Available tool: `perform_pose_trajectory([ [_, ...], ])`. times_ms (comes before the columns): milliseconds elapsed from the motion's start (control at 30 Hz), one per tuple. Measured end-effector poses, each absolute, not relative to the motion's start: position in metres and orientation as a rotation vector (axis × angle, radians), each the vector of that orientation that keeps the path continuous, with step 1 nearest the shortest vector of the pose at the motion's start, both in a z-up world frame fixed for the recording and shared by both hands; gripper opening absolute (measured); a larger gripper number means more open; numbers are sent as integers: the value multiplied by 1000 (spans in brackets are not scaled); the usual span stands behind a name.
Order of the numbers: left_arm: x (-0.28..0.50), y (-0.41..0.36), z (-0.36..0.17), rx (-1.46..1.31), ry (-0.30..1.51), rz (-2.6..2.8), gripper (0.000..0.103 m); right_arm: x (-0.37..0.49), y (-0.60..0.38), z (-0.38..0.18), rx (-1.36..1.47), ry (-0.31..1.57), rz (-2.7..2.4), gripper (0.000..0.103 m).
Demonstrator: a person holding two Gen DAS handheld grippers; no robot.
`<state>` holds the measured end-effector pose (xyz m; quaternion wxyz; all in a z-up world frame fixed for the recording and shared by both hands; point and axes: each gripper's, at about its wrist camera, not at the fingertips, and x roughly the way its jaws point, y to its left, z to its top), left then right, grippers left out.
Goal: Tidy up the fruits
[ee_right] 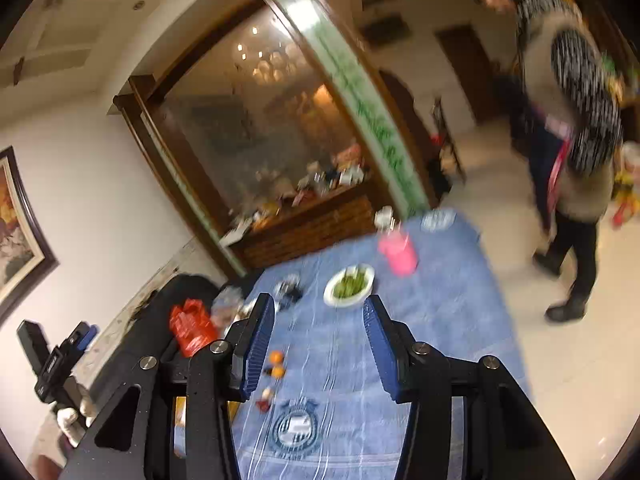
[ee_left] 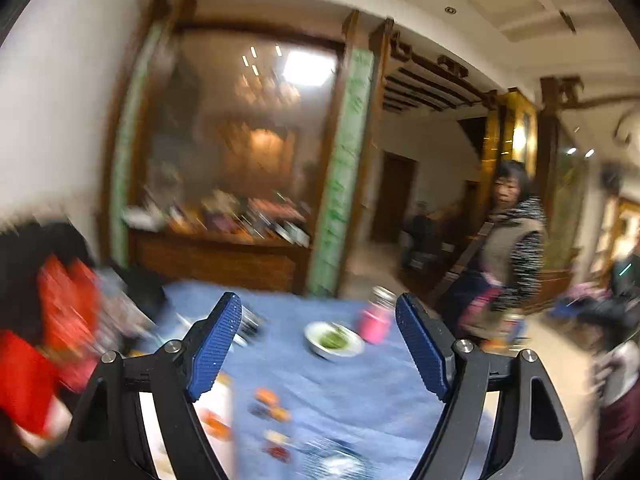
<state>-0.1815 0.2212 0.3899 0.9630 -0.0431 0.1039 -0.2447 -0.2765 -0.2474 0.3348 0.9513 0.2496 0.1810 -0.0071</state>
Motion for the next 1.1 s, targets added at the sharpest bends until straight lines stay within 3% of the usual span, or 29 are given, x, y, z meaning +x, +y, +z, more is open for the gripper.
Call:
perform_pose_trajectory([
  [100,-184,245,415,-53,135,-406,83,-283,-234,405,420,313,-56,52],
  [267,-178,279,436,-39,63,-261,89,-274,-199,492,321,246,-75,64],
  [467,-154,287,403,-22,106,-218,91,-239,-150,505,207,283,-80,72],
  [633,-129,274,338,-38,249,-325,91,-179,-114,425,184,461,7,72],
  [900,-65,240,201,-134,578,-448,91,-74,-49,206,194,791,228,72],
  [933,-57,239,189,-139,608,-445,91,-62,-34,171,178,839,266,69],
  [1000,-42,237,160,-151,673,-429,80,-45,-9,116,146,906,322,49],
  [1033,-38,237,150,-159,694,-424,62,-38,-2,100,132,927,340,39],
  [1067,-33,237,140,-168,724,-430,52,-31,13,79,104,947,365,37],
  [1100,-30,238,134,-179,744,-437,51,-28,24,66,76,951,378,37],
])
